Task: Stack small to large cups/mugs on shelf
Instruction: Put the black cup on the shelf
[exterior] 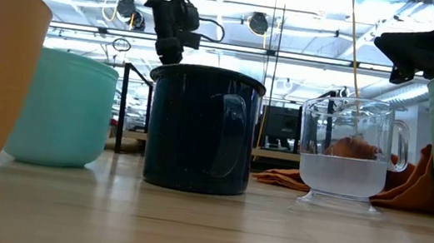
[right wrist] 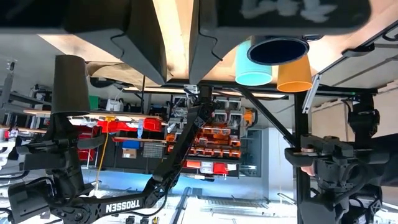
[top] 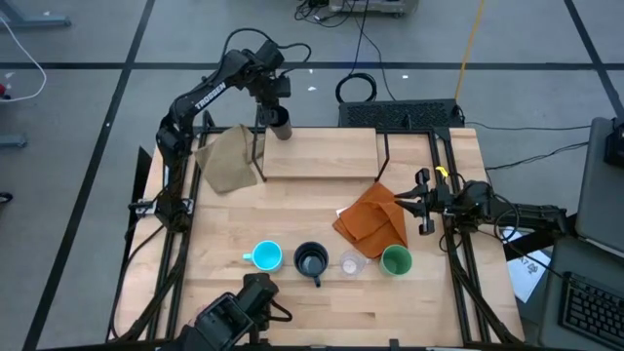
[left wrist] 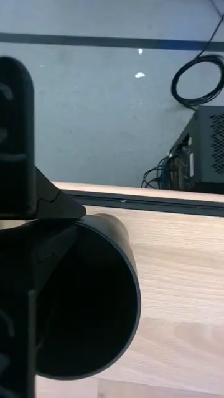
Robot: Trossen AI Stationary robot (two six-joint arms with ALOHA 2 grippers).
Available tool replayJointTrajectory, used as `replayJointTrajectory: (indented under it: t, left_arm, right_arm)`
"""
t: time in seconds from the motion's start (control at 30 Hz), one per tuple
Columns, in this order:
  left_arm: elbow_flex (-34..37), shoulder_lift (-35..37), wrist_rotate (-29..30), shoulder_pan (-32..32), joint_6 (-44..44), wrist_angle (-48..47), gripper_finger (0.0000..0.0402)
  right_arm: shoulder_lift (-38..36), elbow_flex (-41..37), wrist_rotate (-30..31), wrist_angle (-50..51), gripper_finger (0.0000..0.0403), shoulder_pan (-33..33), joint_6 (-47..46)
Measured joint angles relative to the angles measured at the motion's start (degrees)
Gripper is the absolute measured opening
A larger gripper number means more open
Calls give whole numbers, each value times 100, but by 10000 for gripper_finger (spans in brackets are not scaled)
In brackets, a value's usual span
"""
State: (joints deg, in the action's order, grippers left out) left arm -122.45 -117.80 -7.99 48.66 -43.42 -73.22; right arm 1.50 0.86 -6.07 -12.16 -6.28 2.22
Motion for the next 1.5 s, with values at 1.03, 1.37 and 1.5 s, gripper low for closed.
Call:
replayJointTrajectory:
  t: [1.03,1.37,1.5]
  left_arm:
    - [7,-264,-172,75,185,-166,0]
    - [7,-334,9,92,149,-67,0]
    - [7,-337,4,117,160,-84,0]
  right_arm:
    - [0,0,0,4,61,2,0]
    - [0,-2,-2,4,61,2,-2]
    - [1,-1,0,4,61,2,0]
